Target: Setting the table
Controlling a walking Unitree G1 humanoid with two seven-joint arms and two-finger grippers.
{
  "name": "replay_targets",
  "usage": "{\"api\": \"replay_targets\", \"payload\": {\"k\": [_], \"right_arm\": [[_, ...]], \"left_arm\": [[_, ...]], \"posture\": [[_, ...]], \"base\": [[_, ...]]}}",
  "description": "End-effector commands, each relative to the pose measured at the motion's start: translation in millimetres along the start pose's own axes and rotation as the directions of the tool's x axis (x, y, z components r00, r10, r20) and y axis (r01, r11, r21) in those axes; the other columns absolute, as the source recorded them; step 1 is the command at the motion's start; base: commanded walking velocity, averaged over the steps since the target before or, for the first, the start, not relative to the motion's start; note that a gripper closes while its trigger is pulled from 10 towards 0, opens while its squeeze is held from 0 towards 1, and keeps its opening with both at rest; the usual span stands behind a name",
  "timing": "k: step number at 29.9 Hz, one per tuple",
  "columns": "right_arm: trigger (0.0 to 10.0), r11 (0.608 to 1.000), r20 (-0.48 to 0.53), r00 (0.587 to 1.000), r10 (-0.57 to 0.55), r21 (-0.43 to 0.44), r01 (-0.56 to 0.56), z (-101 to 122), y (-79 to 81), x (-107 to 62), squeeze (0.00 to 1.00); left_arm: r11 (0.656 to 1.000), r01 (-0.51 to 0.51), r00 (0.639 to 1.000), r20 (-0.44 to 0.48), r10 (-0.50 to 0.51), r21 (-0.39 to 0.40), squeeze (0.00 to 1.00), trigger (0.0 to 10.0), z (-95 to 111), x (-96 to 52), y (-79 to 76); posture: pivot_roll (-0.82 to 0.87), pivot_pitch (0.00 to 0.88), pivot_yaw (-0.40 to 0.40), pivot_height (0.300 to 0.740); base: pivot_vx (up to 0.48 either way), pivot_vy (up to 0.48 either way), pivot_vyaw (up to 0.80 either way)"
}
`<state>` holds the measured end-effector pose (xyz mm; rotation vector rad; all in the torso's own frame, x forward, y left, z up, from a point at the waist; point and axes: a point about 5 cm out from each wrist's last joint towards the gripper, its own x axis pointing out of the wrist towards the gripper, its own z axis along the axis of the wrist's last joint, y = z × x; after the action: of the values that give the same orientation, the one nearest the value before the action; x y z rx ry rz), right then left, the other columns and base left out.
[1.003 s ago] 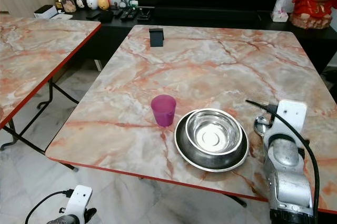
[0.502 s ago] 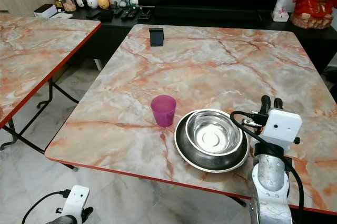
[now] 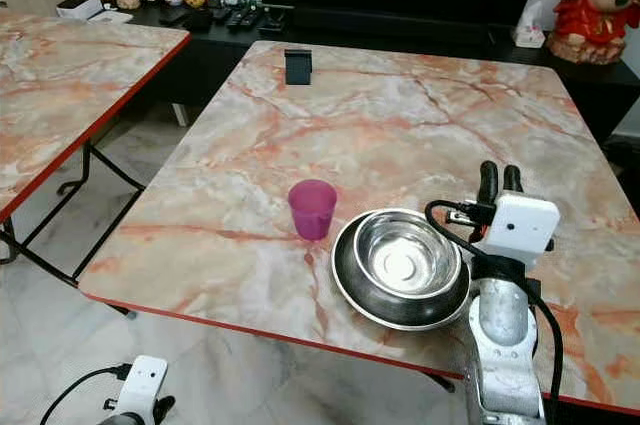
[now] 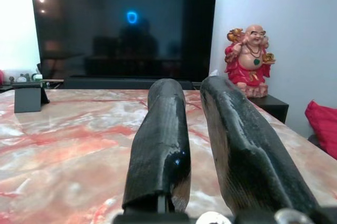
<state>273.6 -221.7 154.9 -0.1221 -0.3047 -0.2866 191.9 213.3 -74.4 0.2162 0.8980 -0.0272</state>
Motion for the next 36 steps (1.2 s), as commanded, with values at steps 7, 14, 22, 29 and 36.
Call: {"api": "replay_targets", "payload": {"k": [7,14,22,29,36], "right_arm": [[10.0,0.999,0.027,0.999,0.030,0.036,-0.031,2.9,12.6,4.7,0.00],[10.0,0.999,0.068,0.998,0.019,0.041,-0.022,10.7,12.9,13.3,0.00],[10.0,0.999,0.078,0.997,0.022,0.044,-0.026,11.8,14.4,16.2,0.00],[10.0,0.998,0.079,0.996,0.031,0.050,-0.035,12.1,17.6,18.0,0.00],[10.0,0.998,0.075,0.996,0.038,0.052,-0.042,11.8,18.4,18.1,0.00]], "left_arm": [[1.000,-0.003,1.000,-0.010,0.002,-0.021,0.00,10.0,-6.6,-1.5,-1.2],[1.000,-0.013,1.000,-0.017,0.013,-0.010,0.00,10.0,-6.9,-1.6,0.5],[1.000,-0.012,1.000,-0.019,0.012,-0.022,0.00,10.0,-7.0,-1.5,-0.1],[0.999,-0.013,1.000,-0.016,0.013,-0.029,0.00,10.0,-5.8,-1.2,-0.3],[1.000,-0.011,1.000,-0.014,0.011,-0.029,0.00,10.0,-5.3,-1.1,-0.3]], "posture": [[0.03,0.000,-0.033,0.727],[0.03,0.000,-0.027,0.727],[0.04,0.000,-0.032,0.727],[0.05,0.000,-0.037,0.727],[0.04,0.000,-0.035,0.727]], "base": [[0.000,0.000,0.00],[0.000,0.237,0.00],[0.000,0.277,0.00],[0.000,0.277,0.00],[0.000,0.280,0.00]]}}
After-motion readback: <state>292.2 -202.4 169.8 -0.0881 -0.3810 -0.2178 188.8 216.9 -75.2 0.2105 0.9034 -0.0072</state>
